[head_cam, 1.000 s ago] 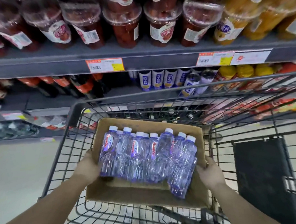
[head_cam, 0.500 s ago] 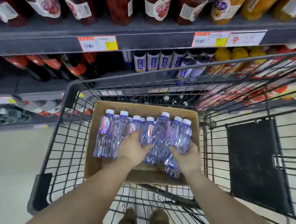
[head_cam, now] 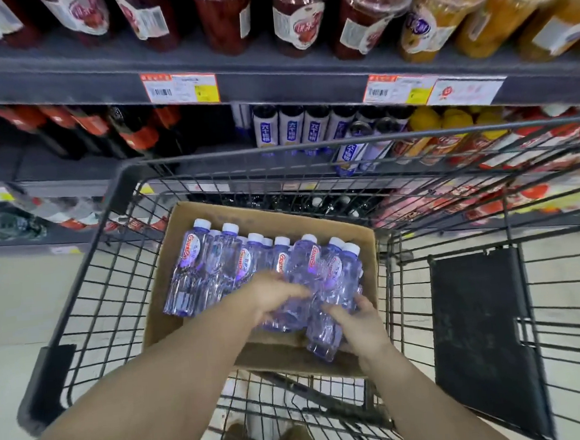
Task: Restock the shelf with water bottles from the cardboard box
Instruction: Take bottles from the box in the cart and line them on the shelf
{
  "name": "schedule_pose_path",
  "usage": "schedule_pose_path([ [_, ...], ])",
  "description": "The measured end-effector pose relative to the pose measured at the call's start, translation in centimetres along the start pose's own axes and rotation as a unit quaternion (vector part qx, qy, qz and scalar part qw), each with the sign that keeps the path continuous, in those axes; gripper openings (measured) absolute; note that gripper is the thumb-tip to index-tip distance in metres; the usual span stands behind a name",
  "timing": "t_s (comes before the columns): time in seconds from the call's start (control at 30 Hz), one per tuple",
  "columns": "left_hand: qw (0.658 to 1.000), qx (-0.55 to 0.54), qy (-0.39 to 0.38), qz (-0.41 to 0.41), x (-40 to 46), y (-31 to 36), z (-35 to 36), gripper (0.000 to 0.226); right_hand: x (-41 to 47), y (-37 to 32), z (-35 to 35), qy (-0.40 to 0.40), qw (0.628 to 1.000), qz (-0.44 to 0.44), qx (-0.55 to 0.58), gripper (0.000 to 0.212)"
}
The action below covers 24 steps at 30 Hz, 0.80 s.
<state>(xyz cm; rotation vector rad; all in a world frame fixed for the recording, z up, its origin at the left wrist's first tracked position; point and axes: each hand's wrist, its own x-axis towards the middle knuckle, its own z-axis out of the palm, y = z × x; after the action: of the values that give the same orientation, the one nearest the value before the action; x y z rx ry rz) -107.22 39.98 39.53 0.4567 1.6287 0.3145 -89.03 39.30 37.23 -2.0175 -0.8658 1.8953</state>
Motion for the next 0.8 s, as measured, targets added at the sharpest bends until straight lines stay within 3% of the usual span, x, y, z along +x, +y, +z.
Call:
schedule_pose_path([
  [0.07, 0.988, -0.136, -0.067, -0.02, -1.7, -0.4, -1.3, 0.071, -1.6, -1.1, -0.4, -0.085, 0.994, 0.015, 0.064, 0.036],
  [0.1, 0.979, -0.182, -0.094, -0.015, -3.1, -0.3, -2.0, 0.071, -2.4, -1.7, -0.6, -0.127, 0.987, 0.021, 0.095, 0.034],
  [0.17, 0.965, -0.23, -0.127, 0.014, -6.0, 0.0, -3.6, 0.055, -4.4, -3.3, -0.6, -0.204, 0.97, 0.019, 0.13, 0.044],
  [0.27, 0.936, -0.261, -0.217, 0.091, -11.1, 1.1, -6.2, 0.075, -7.2, -6.6, 0.5, -0.28, 0.951, 0.008, 0.132, 0.062],
  [0.33, 0.926, -0.256, -0.239, 0.143, -15.0, 2.1, -7.9, 0.072, -9.7, -9.4, 1.7, -0.3, 0.948, -0.01, 0.109, 0.078],
  [0.4, 0.931, -0.249, -0.195, 0.183, -19.8, 3.2, -9.4, 0.068, -13.0, -12.6, 3.1, -0.331, 0.939, -0.063, 0.072, 0.099],
  [0.57, 0.925, -0.238, -0.07, 0.288, -32.1, 4.6, -15.5, 0.065, -23.2, -21.3, 8.6, -0.474, 0.859, -0.19, 0.042, 0.087],
  [0.7, 0.885, -0.257, 0.042, 0.386, -42.2, 4.6, -20.6, 0.02, -30.7, -26.6, 15.9, -0.508, 0.791, -0.339, -0.04, 0.073],
  [0.8, 0.842, -0.27, 0.131, 0.448, -48.5, 3.0, -25.3, 0.026, -37.6, -28.9, 21.9, -0.504, 0.737, -0.44, -0.095, 0.07],
])
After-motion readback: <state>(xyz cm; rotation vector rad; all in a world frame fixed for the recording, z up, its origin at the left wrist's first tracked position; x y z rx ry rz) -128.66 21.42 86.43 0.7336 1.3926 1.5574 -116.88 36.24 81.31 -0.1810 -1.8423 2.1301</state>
